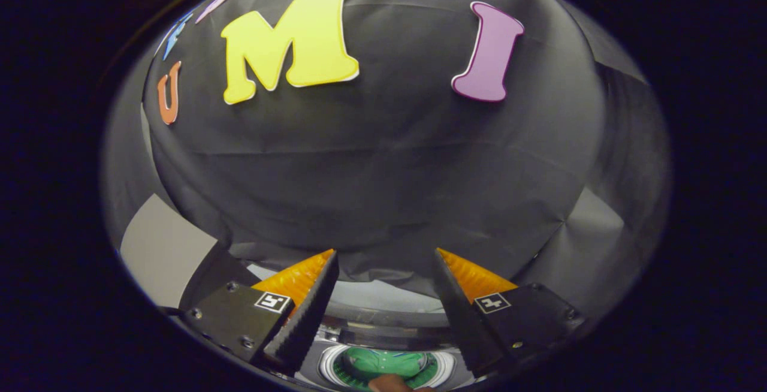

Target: Put the clothes into the washing machine and then close the washing machine lid.

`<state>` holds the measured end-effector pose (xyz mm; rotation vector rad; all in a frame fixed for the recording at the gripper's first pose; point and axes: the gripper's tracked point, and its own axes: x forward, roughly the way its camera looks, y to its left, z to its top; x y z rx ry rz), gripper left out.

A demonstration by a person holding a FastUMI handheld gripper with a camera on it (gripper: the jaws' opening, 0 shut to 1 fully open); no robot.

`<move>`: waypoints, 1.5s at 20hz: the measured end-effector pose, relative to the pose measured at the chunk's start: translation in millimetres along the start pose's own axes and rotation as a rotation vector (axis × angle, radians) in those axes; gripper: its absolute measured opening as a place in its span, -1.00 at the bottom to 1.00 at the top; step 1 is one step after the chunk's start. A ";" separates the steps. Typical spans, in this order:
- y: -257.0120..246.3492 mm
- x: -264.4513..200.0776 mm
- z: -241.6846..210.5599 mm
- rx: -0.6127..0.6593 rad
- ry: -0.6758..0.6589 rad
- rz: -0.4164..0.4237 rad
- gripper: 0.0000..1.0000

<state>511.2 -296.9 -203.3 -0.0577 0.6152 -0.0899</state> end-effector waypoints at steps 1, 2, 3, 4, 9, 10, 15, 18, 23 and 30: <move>2.1 4.1 -5.3 0.011 0.009 0.010 0.93; 1.8 5.3 -9.0 0.028 0.010 0.014 0.92; 2.0 5.6 -12.7 0.044 0.007 0.017 0.92; 0.6 6.1 -16.8 0.059 -0.003 0.015 0.92; -3.7 -3.8 -24.6 0.059 -0.076 -0.021 0.94; -5.6 -4.0 -26.0 0.063 -0.090 -0.024 0.93; -5.2 -16.4 -29.8 0.063 -0.154 -0.041 0.94; -4.6 -22.2 -34.5 0.063 -0.158 -0.051 0.94; -2.2 -40.7 -46.5 0.061 -0.173 -0.063 0.94; 0.8 -61.5 -66.5 0.062 -0.149 -0.068 0.94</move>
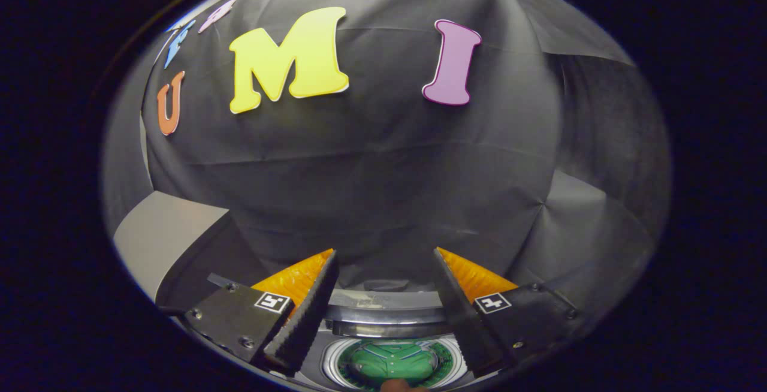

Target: Put the clothes into the washing machine and then close the washing machine lid.

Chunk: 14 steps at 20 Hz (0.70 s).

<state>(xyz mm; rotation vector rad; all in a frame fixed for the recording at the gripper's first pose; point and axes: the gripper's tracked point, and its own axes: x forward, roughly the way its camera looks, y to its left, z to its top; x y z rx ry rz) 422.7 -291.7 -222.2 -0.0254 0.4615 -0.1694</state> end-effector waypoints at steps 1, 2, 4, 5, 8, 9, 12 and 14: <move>0.5 -3.1 -2.7 0.000 0.004 -0.002 0.94; 0.6 -6.1 -4.9 0.000 0.007 -0.004 0.94; 0.7 -12.9 -10.5 0.001 0.017 -0.007 0.94; 0.5 -14.8 -13.2 0.001 0.021 -0.008 0.94; 1.0 -25.4 -24.1 0.003 0.037 -0.012 0.94; 0.9 -29.9 -29.1 0.004 0.043 -0.013 0.94; 1.6 -41.5 -43.8 0.006 0.065 -0.008 0.94; 1.2 -49.4 -56.3 0.013 0.088 -0.005 0.94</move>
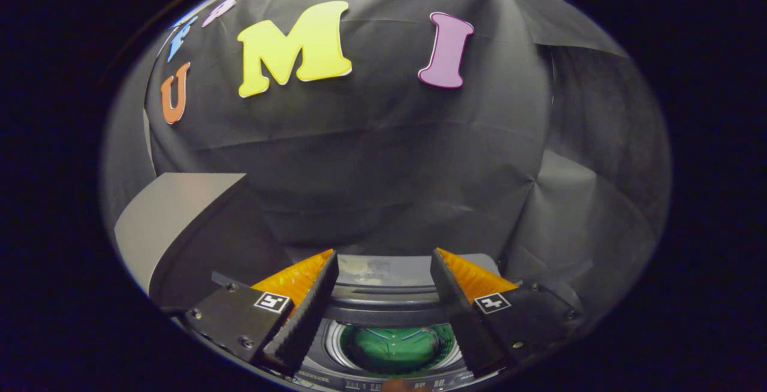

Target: Put the clothes into the washing machine and then close the washing machine lid.

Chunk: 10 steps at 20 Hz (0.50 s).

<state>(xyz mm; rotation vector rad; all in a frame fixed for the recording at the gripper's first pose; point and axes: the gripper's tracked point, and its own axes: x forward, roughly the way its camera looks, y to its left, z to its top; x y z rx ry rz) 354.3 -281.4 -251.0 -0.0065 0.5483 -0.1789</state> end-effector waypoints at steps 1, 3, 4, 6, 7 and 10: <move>-0.4 -3.5 -8.2 0.004 0.009 0.002 0.94; -2.6 -8.6 -28.1 0.010 0.045 -0.002 0.94; -4.3 -10.3 -38.1 0.015 0.066 -0.005 0.94; -7.9 -12.8 -60.2 0.001 0.103 -0.017 0.94; -7.9 -16.4 -67.8 -0.005 0.111 -0.019 0.94; -6.5 -28.7 -78.9 0.004 0.121 -0.017 0.94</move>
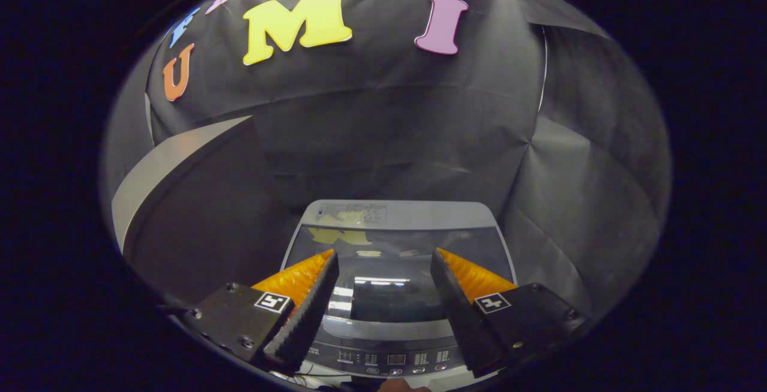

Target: Put the clothes into the washing machine and then close the washing machine lid.

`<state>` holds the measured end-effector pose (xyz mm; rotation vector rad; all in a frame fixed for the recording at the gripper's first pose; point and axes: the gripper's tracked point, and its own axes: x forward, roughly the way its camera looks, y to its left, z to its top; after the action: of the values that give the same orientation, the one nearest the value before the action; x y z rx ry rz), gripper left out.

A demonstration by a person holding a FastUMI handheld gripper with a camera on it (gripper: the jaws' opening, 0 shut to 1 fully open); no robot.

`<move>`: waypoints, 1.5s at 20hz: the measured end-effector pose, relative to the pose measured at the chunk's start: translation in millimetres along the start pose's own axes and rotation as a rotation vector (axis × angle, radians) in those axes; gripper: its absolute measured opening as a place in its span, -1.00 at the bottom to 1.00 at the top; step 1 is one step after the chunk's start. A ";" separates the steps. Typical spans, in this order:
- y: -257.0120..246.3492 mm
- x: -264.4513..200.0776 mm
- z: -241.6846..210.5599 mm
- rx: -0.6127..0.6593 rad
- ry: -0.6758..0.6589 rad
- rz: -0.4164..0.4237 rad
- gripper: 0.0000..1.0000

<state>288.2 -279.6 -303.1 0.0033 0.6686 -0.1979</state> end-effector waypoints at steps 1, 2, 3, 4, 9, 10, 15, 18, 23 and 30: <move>0.7 -5.3 -0.8 0.000 -0.006 -0.002 0.94; 2.1 -12.5 -0.6 -0.001 -0.017 -0.004 0.94; 4.7 -19.2 2.2 -0.002 -0.032 -0.002 0.94; 7.5 -27.2 8.0 -0.002 -0.051 0.000 0.94; 32.7 -80.9 36.4 -0.058 -0.180 0.005 0.93; 38.6 -92.3 43.6 -0.064 -0.209 0.009 0.92; 64.2 -167.5 66.8 -0.066 -0.345 0.026 0.92; 67.5 -217.9 74.7 -0.077 -0.428 0.004 0.92; 63.4 -292.0 77.3 -0.073 -0.524 -0.028 0.93; 30.3 -385.8 45.0 0.016 -0.644 -0.061 0.95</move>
<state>25.7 -183.0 -32.0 -0.0637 0.0254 -0.2473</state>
